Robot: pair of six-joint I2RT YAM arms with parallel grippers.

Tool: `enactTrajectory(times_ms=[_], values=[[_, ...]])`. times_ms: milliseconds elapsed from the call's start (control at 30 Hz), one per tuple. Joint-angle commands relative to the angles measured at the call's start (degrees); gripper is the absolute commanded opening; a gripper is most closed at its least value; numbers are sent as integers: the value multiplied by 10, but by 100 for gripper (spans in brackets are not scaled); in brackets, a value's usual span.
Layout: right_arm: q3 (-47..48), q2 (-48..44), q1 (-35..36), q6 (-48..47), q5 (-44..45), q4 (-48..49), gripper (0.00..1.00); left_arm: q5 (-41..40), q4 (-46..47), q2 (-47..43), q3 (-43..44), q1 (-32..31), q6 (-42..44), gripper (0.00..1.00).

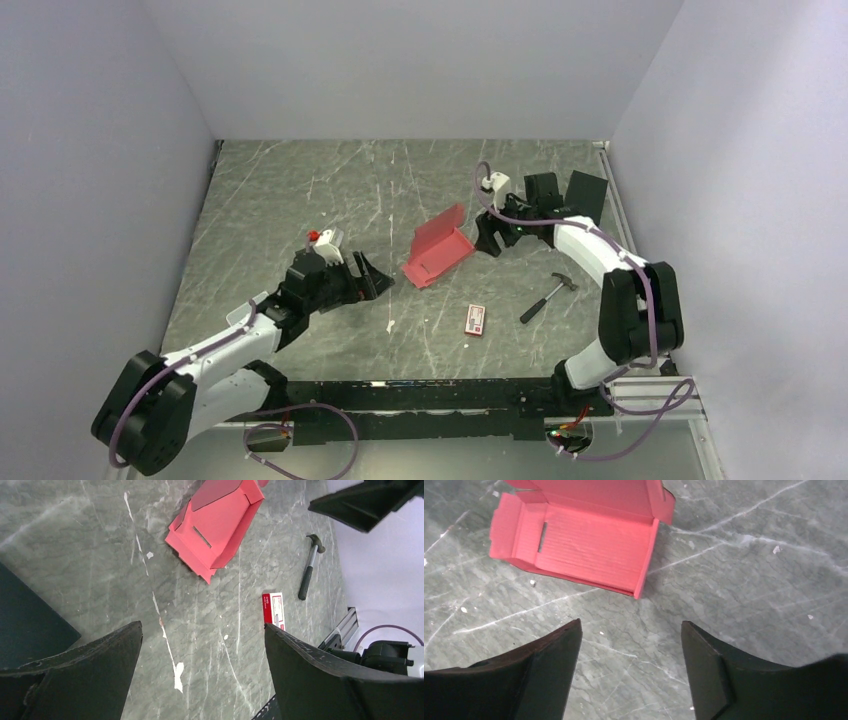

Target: Fold the paper box

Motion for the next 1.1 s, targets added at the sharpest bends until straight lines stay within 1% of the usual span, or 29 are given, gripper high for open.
enactTrajectory(times_ms=[0, 33, 67, 133, 167, 267, 333, 367, 433, 500, 533, 600, 667, 700, 833, 900, 1067], values=[[-65, -48, -4, 26, -95, 162, 88, 7, 102, 31, -5, 2, -37, 94], [-62, -33, -4, 44, -110, 184, 95, 5, 107, 41, -3, 2, -41, 92], [-41, -3, -4, 58, -121, 179, 96, 4, 112, 51, 0, 2, -45, 90], [21, 64, -4, 98, -111, 134, 89, 5, 120, 69, 7, 2, -54, 87], [37, 90, -3, 115, -89, 131, 86, 5, 121, 77, 10, 2, -59, 85], [41, 116, 5, 133, -24, 167, 81, -2, 113, 101, 19, 2, -70, 80], [58, 137, 10, 132, -11, 157, 73, -6, 116, 111, 19, 2, -79, 78], [64, 146, 14, 131, -4, 151, 72, -7, 117, 115, 19, 2, -82, 78], [78, 158, 24, 130, 10, 135, 69, -6, 114, 118, 23, 2, -82, 74], [84, 164, 33, 133, 25, 132, 68, -8, 114, 124, 27, 2, -82, 73], [87, 167, 38, 135, 36, 129, 67, -6, 120, 127, 27, 2, -84, 71], [99, 177, 47, 133, 58, 117, 62, -2, 136, 138, 26, 2, -91, 67], [110, 189, 57, 131, 78, 106, 57, 6, 154, 151, 23, 2, -98, 65], [115, 193, 61, 131, 89, 101, 52, 9, 160, 158, 23, 2, -102, 65], [121, 200, 69, 131, 114, 89, 41, 16, 165, 164, 24, 2, -105, 64], [124, 204, 72, 131, 120, 79, 38, 18, 163, 163, 26, 1, -103, 64], [126, 209, 79, 131, 136, 67, 35, 20, 169, 169, 29, -4, -101, 64]])
